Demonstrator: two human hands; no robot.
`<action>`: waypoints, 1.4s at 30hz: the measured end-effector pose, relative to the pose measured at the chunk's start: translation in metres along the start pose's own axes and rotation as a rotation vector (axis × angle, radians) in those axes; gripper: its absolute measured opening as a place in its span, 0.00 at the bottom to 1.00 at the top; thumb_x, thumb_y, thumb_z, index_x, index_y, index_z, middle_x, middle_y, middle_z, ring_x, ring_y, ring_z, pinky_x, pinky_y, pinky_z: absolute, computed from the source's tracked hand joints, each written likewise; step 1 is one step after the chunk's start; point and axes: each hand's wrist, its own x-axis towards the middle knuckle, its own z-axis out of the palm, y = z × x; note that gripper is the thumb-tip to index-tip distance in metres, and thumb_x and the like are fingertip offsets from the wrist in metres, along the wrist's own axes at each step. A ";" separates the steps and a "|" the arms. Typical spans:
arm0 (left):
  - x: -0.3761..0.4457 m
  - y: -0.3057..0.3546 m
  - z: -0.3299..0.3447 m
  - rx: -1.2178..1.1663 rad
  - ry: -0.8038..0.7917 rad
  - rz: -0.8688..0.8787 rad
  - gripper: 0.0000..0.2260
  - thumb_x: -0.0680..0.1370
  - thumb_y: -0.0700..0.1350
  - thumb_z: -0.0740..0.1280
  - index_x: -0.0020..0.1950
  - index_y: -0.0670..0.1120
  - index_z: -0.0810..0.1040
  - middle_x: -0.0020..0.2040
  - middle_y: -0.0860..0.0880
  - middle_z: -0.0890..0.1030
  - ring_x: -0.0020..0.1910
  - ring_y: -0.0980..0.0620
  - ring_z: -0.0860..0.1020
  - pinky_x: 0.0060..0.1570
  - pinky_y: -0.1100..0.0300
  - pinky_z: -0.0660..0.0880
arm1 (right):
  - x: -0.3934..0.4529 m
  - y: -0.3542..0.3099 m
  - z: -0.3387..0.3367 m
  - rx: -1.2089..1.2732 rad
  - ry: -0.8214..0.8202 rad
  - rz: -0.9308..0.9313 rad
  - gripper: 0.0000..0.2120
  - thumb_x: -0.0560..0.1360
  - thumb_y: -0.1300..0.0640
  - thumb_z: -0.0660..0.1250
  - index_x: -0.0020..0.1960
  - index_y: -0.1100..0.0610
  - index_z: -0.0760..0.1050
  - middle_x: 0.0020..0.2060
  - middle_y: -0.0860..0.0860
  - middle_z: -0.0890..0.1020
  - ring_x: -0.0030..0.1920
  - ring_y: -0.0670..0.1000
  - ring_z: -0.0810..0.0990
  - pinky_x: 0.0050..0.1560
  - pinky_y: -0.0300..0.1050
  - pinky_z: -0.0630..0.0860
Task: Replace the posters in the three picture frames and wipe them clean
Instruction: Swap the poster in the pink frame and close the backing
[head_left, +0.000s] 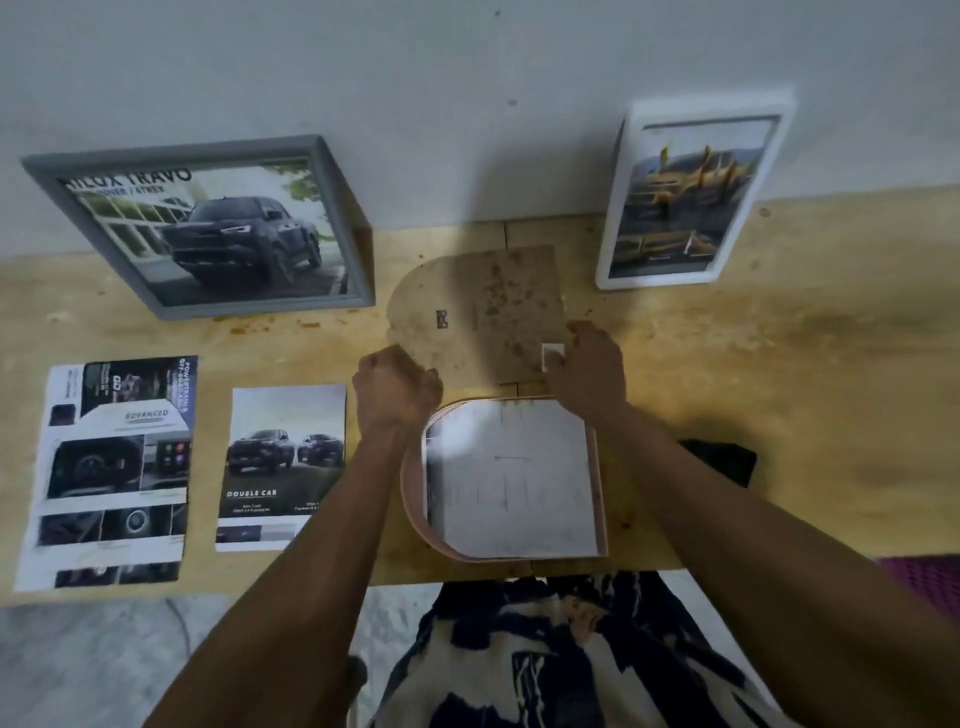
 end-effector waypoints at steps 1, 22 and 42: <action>0.006 0.009 -0.003 -0.011 -0.007 -0.033 0.13 0.69 0.54 0.69 0.43 0.45 0.78 0.43 0.45 0.80 0.45 0.44 0.79 0.45 0.54 0.79 | 0.009 -0.002 0.002 0.043 -0.023 0.020 0.24 0.76 0.53 0.65 0.69 0.58 0.67 0.61 0.57 0.75 0.61 0.56 0.73 0.54 0.42 0.68; 0.020 0.017 -0.030 -0.514 0.043 -0.300 0.27 0.68 0.45 0.81 0.63 0.44 0.74 0.53 0.50 0.80 0.46 0.53 0.80 0.41 0.64 0.77 | 0.013 -0.034 -0.007 0.468 0.047 0.333 0.23 0.74 0.58 0.65 0.69 0.55 0.71 0.52 0.47 0.75 0.39 0.42 0.72 0.29 0.32 0.68; -0.136 -0.062 -0.004 -0.517 -0.040 -0.106 0.23 0.65 0.45 0.82 0.54 0.45 0.77 0.46 0.50 0.80 0.45 0.51 0.79 0.44 0.58 0.79 | -0.153 0.052 -0.001 0.401 0.132 0.119 0.43 0.62 0.39 0.77 0.72 0.47 0.64 0.63 0.51 0.78 0.58 0.56 0.79 0.53 0.60 0.80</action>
